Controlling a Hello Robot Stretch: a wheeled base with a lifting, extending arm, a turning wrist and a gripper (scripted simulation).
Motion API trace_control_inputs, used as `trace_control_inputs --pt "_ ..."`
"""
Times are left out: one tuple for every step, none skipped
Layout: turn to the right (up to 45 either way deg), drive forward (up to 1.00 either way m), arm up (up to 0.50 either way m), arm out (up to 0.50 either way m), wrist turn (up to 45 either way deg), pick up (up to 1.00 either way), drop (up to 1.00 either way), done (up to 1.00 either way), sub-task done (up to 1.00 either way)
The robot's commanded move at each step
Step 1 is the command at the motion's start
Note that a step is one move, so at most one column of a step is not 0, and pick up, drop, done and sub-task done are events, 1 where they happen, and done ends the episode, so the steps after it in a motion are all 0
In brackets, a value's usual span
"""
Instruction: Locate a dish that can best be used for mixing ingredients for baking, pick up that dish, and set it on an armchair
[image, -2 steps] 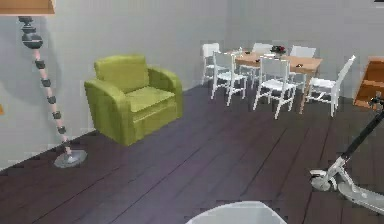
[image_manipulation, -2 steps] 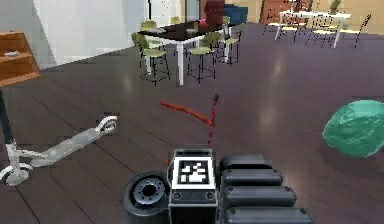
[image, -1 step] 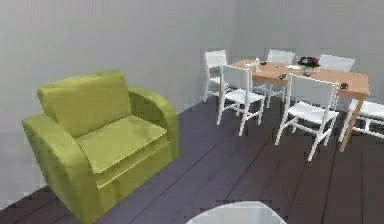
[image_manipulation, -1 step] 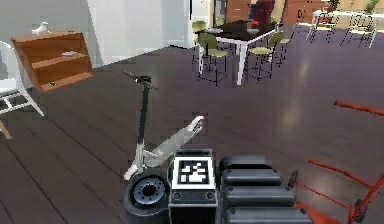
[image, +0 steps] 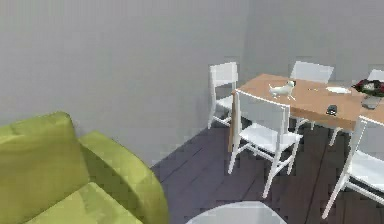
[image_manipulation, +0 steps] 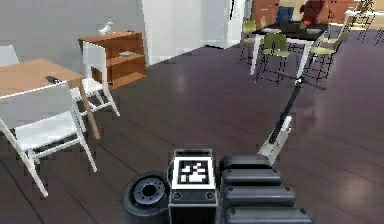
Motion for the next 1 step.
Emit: trace_control_inputs --pt "45.0 0.00 0.00 0.00 0.0 0.00 0.00 0.00 0.00"
